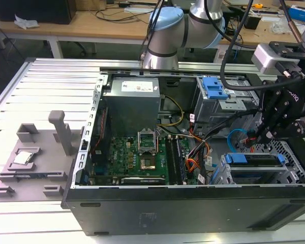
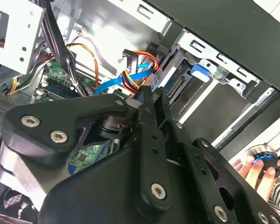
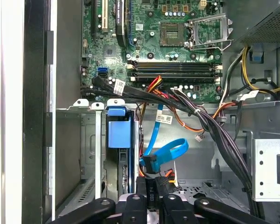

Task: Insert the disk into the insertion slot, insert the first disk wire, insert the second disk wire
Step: 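Insert the first disk wire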

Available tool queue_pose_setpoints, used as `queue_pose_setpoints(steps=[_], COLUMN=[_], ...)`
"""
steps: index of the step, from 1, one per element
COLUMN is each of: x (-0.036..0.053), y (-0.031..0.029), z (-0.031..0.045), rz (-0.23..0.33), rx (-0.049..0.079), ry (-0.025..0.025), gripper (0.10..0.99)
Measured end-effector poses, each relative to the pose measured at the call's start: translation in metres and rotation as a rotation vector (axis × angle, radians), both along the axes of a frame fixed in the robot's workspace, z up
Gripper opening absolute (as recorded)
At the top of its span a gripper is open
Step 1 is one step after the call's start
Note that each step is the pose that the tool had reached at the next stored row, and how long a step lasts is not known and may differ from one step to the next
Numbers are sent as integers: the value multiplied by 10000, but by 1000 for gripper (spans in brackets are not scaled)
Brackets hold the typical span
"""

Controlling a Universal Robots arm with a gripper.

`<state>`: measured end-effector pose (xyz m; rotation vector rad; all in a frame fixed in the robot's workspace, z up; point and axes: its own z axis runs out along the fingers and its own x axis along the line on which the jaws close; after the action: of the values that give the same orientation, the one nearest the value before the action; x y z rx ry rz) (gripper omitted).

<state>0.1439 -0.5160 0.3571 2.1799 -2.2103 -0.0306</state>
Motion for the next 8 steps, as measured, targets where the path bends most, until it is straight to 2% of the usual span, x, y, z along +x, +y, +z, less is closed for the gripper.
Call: queue_pose_setpoints(steps=[8], x=[0], y=[-1], z=[0], rz=[0], rx=[-19], ry=[0], gripper=[192])
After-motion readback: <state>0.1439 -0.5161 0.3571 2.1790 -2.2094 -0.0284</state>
